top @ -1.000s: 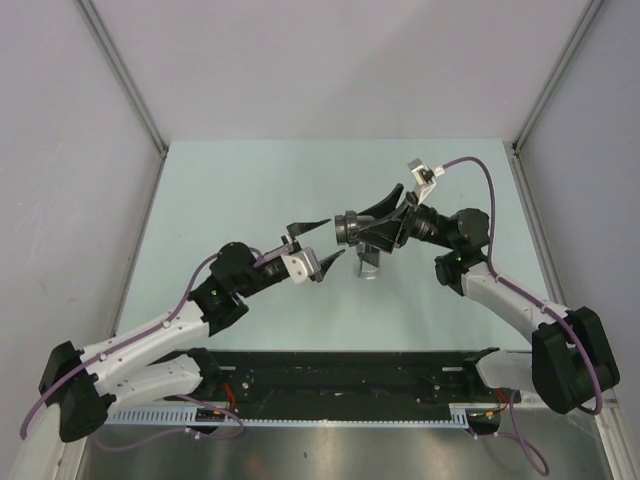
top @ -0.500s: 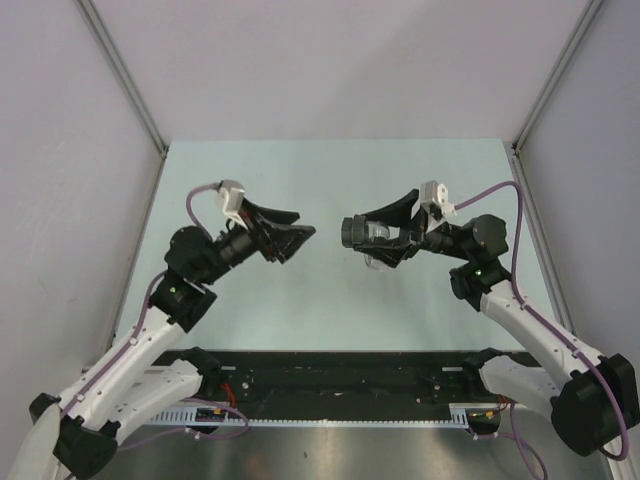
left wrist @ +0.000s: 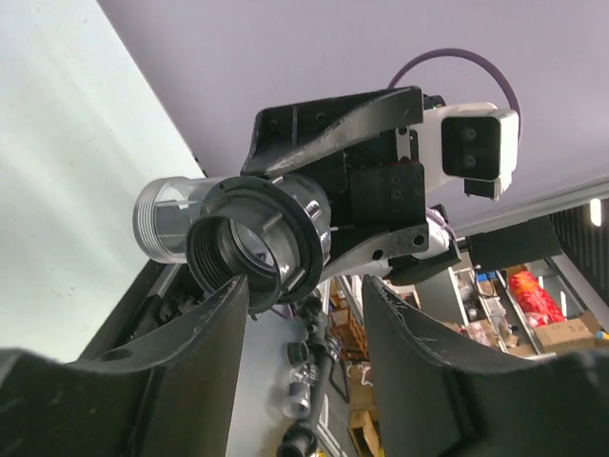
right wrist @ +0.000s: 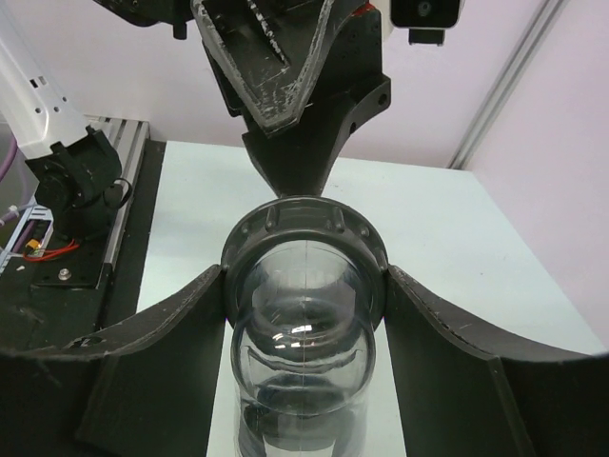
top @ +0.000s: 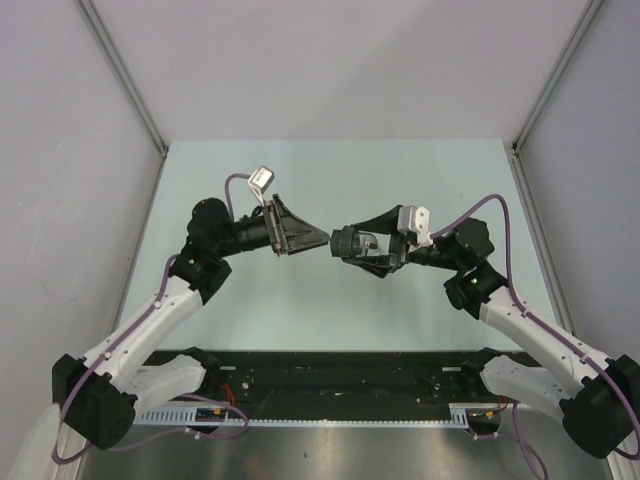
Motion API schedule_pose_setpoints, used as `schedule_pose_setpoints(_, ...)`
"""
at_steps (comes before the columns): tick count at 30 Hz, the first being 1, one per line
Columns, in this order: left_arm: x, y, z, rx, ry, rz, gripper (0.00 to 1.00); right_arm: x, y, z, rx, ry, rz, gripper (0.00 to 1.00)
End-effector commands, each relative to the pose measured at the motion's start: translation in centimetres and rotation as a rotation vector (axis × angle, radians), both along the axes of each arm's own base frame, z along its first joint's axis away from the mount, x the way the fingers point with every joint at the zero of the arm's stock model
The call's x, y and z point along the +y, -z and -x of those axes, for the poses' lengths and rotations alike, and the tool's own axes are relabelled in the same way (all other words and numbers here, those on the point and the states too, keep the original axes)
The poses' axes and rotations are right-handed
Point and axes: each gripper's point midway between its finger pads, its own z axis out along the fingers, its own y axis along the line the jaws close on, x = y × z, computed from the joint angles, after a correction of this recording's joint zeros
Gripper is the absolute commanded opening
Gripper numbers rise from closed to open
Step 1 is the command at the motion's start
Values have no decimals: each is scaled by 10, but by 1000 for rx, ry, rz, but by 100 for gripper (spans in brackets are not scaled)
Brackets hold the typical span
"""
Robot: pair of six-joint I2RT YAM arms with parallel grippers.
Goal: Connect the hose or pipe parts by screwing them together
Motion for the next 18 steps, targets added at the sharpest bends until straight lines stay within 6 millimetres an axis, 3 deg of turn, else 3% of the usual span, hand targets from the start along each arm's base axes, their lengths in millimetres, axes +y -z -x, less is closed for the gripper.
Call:
schedule_pose_setpoints(1, -1, -3, 13, 62, 70, 33, 54, -2, -36, 2, -110, 15, -68, 0)
schedule_pose_setpoints(13, -14, 15, 9, 101, 103, 11, 45, 4, -38, 7, -77, -34, -88, 0)
schedule_pose_setpoints(16, -15, 15, 9, 98, 106, 18, 40, 3, -37, 7, -69, -35, -86, 0)
schedule_pose_setpoints(18, -16, 14, 8, 69, 110, 23, 31, 4, -38, 7, -53, -35, -94, 0)
